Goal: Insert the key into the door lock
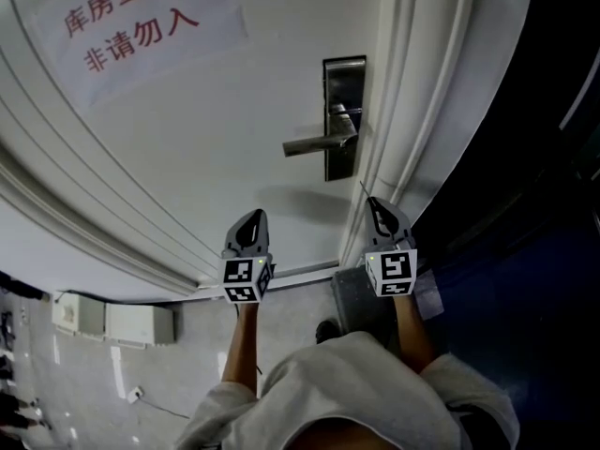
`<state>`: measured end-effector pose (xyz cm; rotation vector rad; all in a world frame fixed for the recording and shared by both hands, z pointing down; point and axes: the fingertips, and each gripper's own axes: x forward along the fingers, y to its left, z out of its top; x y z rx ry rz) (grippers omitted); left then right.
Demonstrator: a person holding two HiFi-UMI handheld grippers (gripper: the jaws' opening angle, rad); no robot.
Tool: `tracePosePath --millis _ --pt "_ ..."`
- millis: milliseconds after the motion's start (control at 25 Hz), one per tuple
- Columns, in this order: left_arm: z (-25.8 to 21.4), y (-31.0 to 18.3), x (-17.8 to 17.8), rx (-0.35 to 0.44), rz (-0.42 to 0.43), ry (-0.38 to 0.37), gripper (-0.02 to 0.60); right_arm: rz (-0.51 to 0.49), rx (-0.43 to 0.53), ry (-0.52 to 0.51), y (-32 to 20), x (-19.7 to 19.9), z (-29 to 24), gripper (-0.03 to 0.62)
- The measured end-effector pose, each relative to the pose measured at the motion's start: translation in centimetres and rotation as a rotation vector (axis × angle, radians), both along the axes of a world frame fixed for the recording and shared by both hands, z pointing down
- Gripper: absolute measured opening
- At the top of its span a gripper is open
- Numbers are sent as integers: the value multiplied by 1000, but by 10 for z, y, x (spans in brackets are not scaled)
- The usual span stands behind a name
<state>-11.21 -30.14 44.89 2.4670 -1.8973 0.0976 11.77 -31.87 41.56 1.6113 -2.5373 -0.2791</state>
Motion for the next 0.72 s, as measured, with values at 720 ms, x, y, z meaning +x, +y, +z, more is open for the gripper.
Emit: tracePosePath --millis 720 --pt "20 -27 -9 -62 32 5 18 5 -67 25 -26 -19 27 29"
